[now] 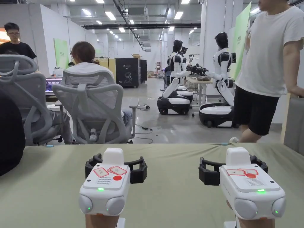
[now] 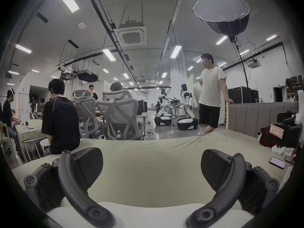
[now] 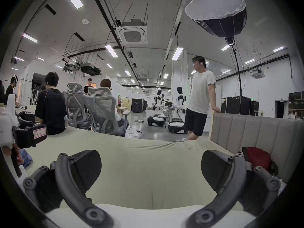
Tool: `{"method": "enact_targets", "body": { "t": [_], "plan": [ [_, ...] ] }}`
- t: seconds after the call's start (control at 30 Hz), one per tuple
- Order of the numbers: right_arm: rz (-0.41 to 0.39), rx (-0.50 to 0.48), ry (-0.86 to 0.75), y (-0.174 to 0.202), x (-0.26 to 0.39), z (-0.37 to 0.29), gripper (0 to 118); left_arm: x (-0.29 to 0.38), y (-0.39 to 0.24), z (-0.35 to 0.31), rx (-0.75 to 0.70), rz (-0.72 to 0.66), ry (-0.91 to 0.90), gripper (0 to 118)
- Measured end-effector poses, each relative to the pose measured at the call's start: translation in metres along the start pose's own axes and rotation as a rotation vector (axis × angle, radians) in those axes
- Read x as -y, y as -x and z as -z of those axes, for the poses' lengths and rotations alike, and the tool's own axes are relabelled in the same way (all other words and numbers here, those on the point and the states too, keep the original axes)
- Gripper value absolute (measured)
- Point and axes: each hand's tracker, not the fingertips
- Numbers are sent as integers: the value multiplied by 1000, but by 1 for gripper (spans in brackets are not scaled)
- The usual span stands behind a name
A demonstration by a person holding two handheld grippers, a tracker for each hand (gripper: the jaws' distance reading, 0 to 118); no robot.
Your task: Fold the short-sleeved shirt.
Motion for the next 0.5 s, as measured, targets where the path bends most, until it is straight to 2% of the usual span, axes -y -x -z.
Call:
{"method": "enact_targets", "body": {
  "t": [0.5],
  "plan": [
    [-59, -2, -17, 14, 14, -35, 118, 18, -4, -40, 18, -1, -2, 118]
  ]
}}
